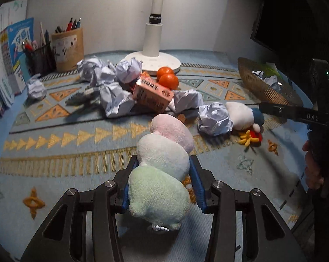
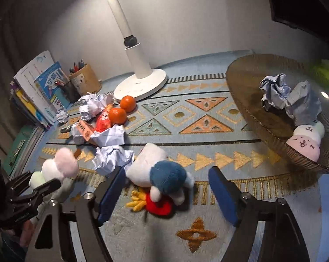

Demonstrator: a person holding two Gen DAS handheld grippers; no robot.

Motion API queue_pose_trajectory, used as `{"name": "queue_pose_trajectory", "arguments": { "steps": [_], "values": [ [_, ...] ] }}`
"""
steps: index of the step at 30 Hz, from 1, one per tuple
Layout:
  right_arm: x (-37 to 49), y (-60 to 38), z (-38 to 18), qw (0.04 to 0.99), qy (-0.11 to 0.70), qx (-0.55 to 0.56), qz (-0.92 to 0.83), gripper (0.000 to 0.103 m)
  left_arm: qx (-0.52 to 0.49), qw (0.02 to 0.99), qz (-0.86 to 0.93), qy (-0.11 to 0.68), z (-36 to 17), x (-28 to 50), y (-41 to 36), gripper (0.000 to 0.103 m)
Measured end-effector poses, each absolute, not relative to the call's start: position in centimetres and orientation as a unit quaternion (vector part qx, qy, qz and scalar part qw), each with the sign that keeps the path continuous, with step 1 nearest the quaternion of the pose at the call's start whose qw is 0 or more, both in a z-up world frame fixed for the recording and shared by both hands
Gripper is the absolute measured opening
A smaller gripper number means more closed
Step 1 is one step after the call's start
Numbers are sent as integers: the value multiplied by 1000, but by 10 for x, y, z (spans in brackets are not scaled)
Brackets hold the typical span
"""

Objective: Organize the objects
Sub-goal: 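Lift and carry both plush toys over the amber glass bowl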

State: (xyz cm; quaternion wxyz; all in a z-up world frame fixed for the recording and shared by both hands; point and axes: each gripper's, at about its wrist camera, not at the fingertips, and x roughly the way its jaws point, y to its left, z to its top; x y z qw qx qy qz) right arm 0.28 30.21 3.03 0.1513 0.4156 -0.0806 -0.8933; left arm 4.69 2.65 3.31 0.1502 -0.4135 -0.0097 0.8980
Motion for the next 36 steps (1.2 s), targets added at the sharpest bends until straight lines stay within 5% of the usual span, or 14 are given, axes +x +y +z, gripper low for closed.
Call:
{"name": "queue_pose_trajectory", "arguments": {
  "steps": [3, 5, 6, 7, 13, 22, 29, 32, 33, 34, 36],
  "values": [
    [-18, 302, 16, 176, -126, 446, -869, 79, -431, 157, 888, -5, 25, 48, 31, 44],
    [-23, 295, 10, 185, -124, 457, -861, 69, -435, 157, 887, 8, 27, 48, 33, 56],
    [-22, 291, 8, 180, -114, 464, -860, 58, -432, 152, 889, 16, 29, 50, 33, 68],
    [-19, 290, 8, 175, -116, 466, -859, 57, -428, 148, 891, 24, 30, 51, 33, 79],
    [22, 303, 4, 195, -261, 503, -801, 58, -440, 178, 879, 48, 32, 51, 48, 86],
    [47, 278, 25, 170, -95, 465, -863, 83, -435, 159, 885, 41, 34, 49, 33, 86],
    [35, 241, 6, 142, 32, 435, -888, 84, -462, 148, 871, 81, 12, 37, 39, 87],
    [29, 241, 1, 148, 14, 439, -886, 61, -450, 153, 877, 72, 16, 38, 40, 74],
    [27, 242, -2, 145, 13, 444, -884, 42, -446, 148, 880, 71, 16, 38, 40, 61],
    [28, 246, -2, 153, -2, 441, -884, 39, -443, 141, 882, 75, 17, 39, 40, 50],
    [33, 250, 0, 151, -17, 435, -888, 35, -444, 146, 882, 64, 19, 40, 39, 48]
  ]
}}
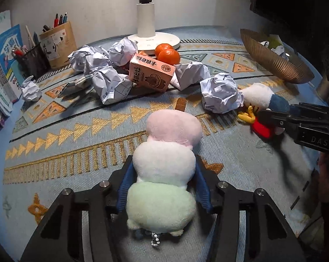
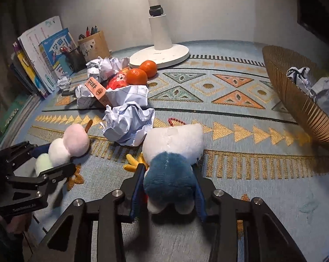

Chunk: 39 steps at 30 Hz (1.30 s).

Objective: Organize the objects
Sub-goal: 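Lift and carry both plush toys over the amber glass bowl, then open both tools to drop the plush toys into the bowl, then withdraw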

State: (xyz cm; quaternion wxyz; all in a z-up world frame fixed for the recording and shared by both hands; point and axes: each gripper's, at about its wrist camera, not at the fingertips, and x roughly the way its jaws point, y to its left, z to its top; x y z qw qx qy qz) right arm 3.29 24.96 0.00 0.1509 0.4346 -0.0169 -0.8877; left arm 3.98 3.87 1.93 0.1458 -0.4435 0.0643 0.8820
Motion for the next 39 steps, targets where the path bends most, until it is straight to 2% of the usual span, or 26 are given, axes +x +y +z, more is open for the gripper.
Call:
{"name": "queue_pose_trajectory", "arguments": {
  "steps": [7, 14, 22, 27, 32, 35, 36, 38, 39],
  "values": [
    [57, 280, 28, 136, -71, 397, -905, 35, -406, 165, 898, 36, 48, 53, 55, 48],
    [87, 328, 113, 106, -96, 301, -943, 35, -336, 202, 920, 18, 118, 56, 95, 48],
    [101, 413, 195, 5, -147, 185, -972, 35, -260, 255, 931, -7, 187, 35, 191, 48],
    [58, 451, 178, -26, -172, 217, -961, 35, -279, 276, 920, -6, 166, -8, 262, 48],
    [25, 483, 136, -74, -204, 251, -943, 35, -382, 322, 862, -85, 115, -64, 294, 48],
    [9, 495, 114, -81, -214, 274, -934, 35, -374, 309, 872, -65, 106, -68, 309, 48],
    [8, 497, 108, -87, -217, 279, -931, 35, -373, 309, 873, -59, 103, -68, 313, 50],
    [5, 502, 98, -88, -225, 292, -926, 37, -368, 302, 878, -46, 98, -67, 319, 60],
    [3, 505, 94, -88, -230, 298, -922, 38, -372, 301, 877, -42, 95, -67, 320, 78]
  ]
}}
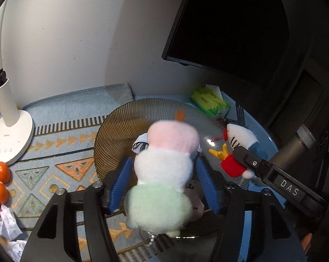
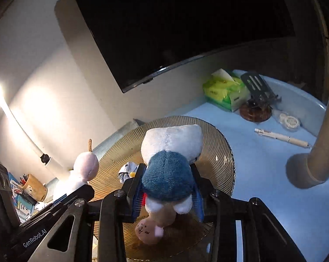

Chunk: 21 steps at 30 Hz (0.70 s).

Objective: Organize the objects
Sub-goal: 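Open both tools to drop the plush toys into the bowl, then withdraw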

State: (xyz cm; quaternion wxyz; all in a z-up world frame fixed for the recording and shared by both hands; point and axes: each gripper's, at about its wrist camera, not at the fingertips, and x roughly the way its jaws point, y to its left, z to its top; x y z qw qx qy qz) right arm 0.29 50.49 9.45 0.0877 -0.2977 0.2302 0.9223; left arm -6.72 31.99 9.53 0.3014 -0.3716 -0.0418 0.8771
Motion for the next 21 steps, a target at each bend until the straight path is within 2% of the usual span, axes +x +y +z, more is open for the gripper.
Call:
{"name": "queue_pose_trajectory", "arguments": {
  "steps": [1, 4, 5, 11, 14, 17, 19, 21],
  "values": [
    [3, 507, 93, 88, 235, -301, 920, 43, -378, 308, 872, -46, 93, -67, 319, 89],
    [11, 512, 92, 91, 242, -293, 920, 58, -400, 339, 846, -101, 92, -71, 304, 94],
    [15, 512, 94, 90, 242, -288, 922, 60, -402, 342, 841, -119, 94, -71, 297, 94],
    [32, 481, 120, 66, 209, -273, 937, 60, -369, 328, 856, -153, 122, -44, 228, 94],
    [41, 448, 136, 14, 208, -272, 939, 60, -356, 295, 874, -149, 138, -23, 185, 94],
    [49, 405, 146, -46, 209, -281, 936, 61, -404, 282, 854, -168, 138, -14, 141, 94],
    [52, 377, 149, -94, 221, -289, 927, 67, -409, 268, 851, -193, 134, -1, 104, 94],
    [54, 352, 147, -134, 232, -295, 917, 67, -403, 214, 871, -184, 129, 14, 69, 94]
  ]
}}
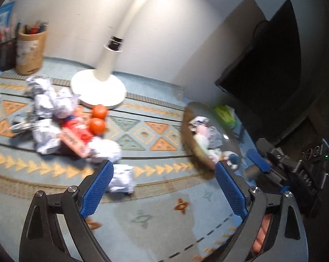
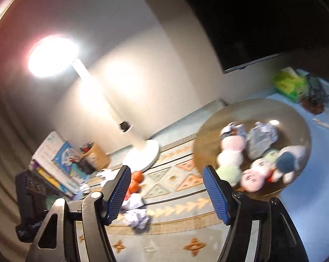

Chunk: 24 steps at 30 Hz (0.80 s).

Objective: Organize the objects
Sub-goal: 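Open both tools to drop the plush toys into the bowl, then withdraw, then grasp a paper ball with the left tool while the right tool grasps another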

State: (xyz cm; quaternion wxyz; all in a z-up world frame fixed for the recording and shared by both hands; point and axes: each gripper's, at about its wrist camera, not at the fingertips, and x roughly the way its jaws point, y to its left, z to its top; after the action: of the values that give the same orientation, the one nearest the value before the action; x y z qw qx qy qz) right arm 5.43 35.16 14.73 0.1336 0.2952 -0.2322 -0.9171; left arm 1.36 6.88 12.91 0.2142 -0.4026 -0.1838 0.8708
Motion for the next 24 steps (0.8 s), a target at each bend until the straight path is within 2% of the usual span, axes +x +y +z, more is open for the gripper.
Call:
{"name": "queue_pose_trajectory", "arguments": {
  "steps": [3, 6, 10, 16, 19, 20, 22, 24],
  "values": [
    [55, 314, 134, 157, -221, 314, -910, 67, -392, 102, 902, -153, 109, 34, 14, 94],
    [52, 276, 108, 157, -170, 343, -910, 67, -415, 0, 899, -137, 71, 42, -37, 93],
    [53, 244, 73, 181, -119, 340, -915, 67, -392, 25, 900, -189, 41, 47, -76, 92],
    [51, 210, 27, 189, -30, 348, -917, 67, -364, 28, 910, -198, 34, 46, -78, 93],
    [47, 205, 24, 189, -18, 351, -917, 67, -365, 36, 908, -203, 33, 48, -79, 93],
    [47, 205, 24, 186, -17, 348, -919, 68, -364, 37, 908, -202, 33, 47, -78, 93],
    [46, 207, 21, 183, -20, 352, -918, 80, -360, 34, 911, -198, 34, 49, -77, 93],
    [46, 209, 21, 183, -26, 351, -918, 80, -359, 41, 912, -195, 35, 49, -76, 93]
  ]
}}
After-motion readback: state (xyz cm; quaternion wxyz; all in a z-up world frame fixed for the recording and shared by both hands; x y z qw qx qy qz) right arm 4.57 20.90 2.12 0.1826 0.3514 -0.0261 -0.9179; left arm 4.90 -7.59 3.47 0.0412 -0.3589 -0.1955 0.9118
